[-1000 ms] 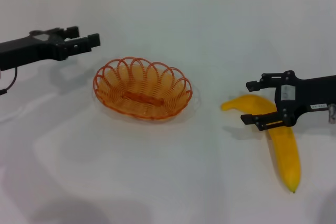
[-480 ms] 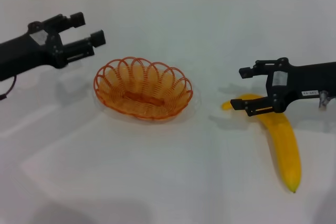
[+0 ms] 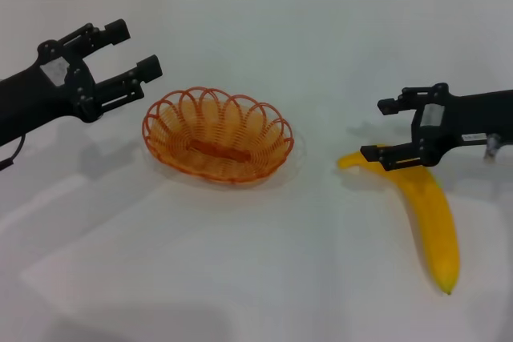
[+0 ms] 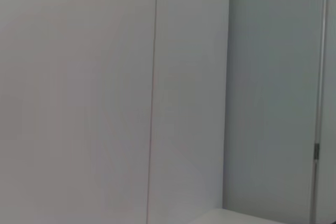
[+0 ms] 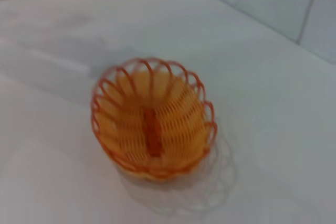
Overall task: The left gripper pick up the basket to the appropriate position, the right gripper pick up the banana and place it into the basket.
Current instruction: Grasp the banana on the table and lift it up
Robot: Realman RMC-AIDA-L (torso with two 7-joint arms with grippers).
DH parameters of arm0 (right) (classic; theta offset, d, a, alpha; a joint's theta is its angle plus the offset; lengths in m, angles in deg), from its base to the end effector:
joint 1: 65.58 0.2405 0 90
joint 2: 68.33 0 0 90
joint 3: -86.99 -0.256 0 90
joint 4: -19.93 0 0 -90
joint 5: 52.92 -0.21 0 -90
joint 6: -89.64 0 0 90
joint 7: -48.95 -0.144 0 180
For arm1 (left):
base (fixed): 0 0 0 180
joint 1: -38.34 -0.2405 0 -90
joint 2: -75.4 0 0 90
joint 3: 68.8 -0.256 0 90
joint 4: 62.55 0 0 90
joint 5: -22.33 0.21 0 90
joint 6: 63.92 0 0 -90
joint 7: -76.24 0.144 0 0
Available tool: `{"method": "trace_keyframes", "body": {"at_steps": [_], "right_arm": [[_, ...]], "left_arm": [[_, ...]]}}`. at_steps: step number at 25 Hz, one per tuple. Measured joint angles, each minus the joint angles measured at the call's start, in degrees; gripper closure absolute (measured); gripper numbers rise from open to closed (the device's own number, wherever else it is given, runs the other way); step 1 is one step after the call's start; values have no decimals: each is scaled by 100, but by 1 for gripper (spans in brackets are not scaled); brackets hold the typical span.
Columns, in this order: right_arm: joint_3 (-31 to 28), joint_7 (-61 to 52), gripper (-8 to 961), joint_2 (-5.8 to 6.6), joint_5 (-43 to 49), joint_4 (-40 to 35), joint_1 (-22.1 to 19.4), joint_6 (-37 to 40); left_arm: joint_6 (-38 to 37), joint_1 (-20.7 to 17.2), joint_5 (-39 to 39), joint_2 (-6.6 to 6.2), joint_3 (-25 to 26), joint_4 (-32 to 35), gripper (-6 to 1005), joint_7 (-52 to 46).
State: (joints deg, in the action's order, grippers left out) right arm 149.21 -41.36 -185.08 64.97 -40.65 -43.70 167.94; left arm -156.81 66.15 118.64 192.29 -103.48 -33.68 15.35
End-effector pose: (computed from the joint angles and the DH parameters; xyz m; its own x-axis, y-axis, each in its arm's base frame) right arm 0.2656 0.3370 0.0213 0.9490 -0.2719 -0.1595 -0.3111 -0.8891 -0.3358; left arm -0.2660 0.3273 0.0301 0.6777 0.0490 0.7337 0.4144 -0.8497 -0.3260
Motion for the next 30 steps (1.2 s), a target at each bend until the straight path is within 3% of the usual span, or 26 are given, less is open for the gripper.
{"method": "trace_keyframes", "body": {"at_steps": [2,11,21,30], "right_arm": [[474,-305,105,18,85,-226,-98,-384],[912,-1027,106,7,557,-587,-120,-556],[1629,-2294,106,-4,1402,-1782,-467,-537],[1988,-2912,108,3,2012,-1910,-460,-545]], "left_arm": [[-2,-1,0,4,8,-1,202,3],[38,3,0,7,14,-23,202,0],[54,13,11,4,14,-69,202,8],[59,34,54,0,-25,-69,202,12]]}}
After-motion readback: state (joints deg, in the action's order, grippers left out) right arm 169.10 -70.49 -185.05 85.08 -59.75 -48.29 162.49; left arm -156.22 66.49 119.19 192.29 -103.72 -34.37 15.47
